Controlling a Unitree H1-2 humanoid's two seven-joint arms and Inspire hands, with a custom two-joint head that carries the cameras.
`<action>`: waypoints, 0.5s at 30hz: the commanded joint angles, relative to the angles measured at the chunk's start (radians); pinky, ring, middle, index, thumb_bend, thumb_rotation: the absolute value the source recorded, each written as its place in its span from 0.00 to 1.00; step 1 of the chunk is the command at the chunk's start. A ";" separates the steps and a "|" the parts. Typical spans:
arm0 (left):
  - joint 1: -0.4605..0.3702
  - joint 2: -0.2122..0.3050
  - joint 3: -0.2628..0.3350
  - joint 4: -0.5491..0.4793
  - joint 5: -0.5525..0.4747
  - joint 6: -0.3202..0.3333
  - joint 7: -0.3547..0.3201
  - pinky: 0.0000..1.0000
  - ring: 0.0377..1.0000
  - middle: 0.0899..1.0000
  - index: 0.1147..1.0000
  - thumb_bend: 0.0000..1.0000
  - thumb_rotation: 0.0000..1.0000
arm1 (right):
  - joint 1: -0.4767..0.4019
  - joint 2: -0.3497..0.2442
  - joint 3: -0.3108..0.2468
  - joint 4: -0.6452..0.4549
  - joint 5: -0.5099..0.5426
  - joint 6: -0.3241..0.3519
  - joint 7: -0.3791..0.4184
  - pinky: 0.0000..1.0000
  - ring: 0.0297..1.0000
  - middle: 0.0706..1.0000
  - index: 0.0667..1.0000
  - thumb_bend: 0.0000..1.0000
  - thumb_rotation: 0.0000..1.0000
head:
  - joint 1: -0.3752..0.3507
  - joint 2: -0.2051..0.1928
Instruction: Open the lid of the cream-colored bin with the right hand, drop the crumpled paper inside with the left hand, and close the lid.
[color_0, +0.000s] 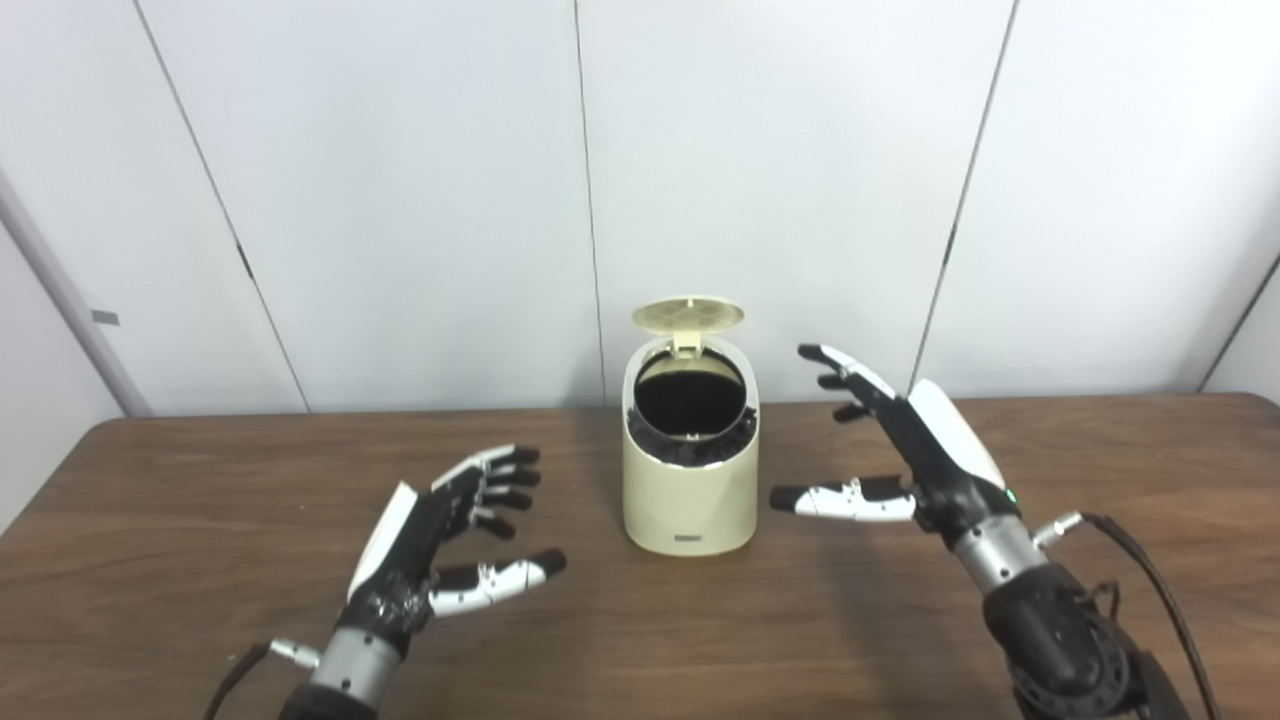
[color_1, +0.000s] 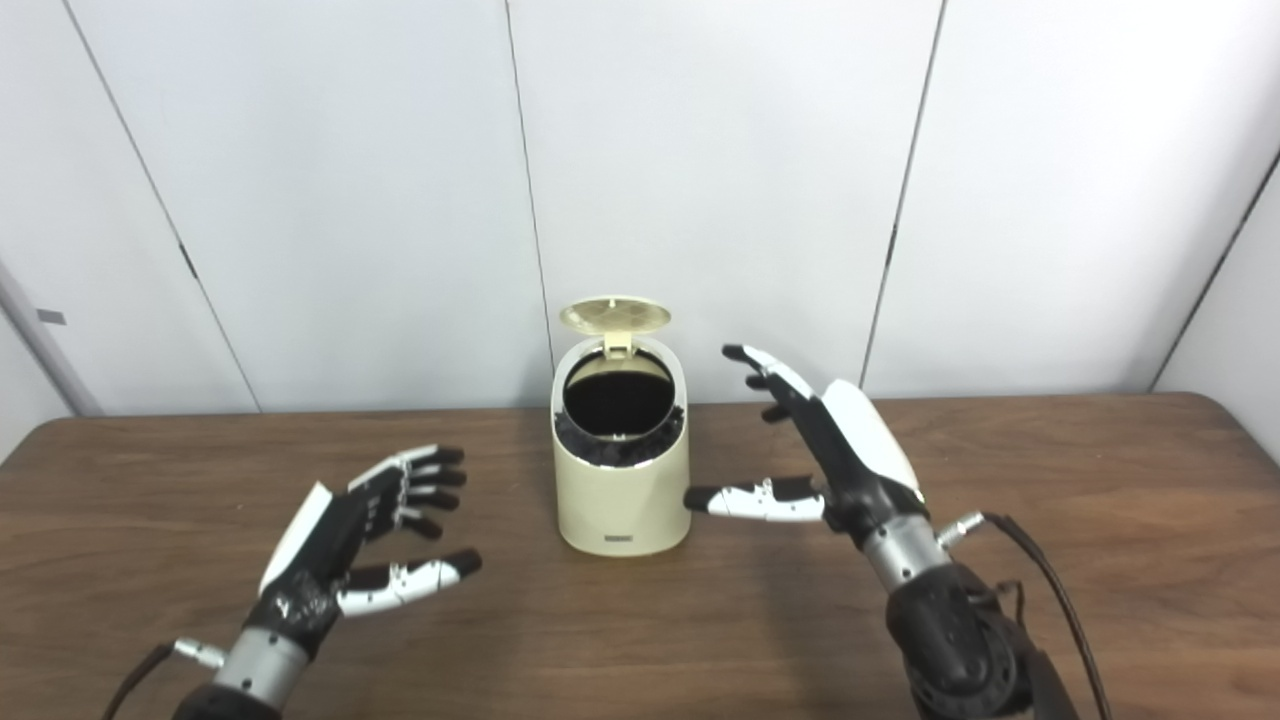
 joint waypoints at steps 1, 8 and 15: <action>-0.009 0.000 0.003 -0.004 0.013 -0.019 0.014 0.60 0.71 0.75 0.78 0.71 0.18 | -0.061 -0.014 -0.007 -0.004 0.015 -0.050 -0.005 0.73 0.86 0.92 0.89 0.73 0.40 | 0.001 0.001; 0.029 -0.022 0.006 0.049 0.007 -0.062 0.029 0.60 0.68 0.72 0.76 0.64 0.13 | -0.125 -0.032 0.009 -0.010 -0.014 -0.033 0.016 0.75 0.86 0.91 0.88 0.72 0.46 | 0.007 -0.001; 0.062 -0.026 0.012 0.087 -0.005 -0.087 0.022 0.59 0.67 0.72 0.75 0.62 0.06 | -0.193 -0.037 0.012 -0.010 -0.039 0.000 0.044 0.66 0.81 0.88 0.88 0.75 0.47 | 0.009 -0.002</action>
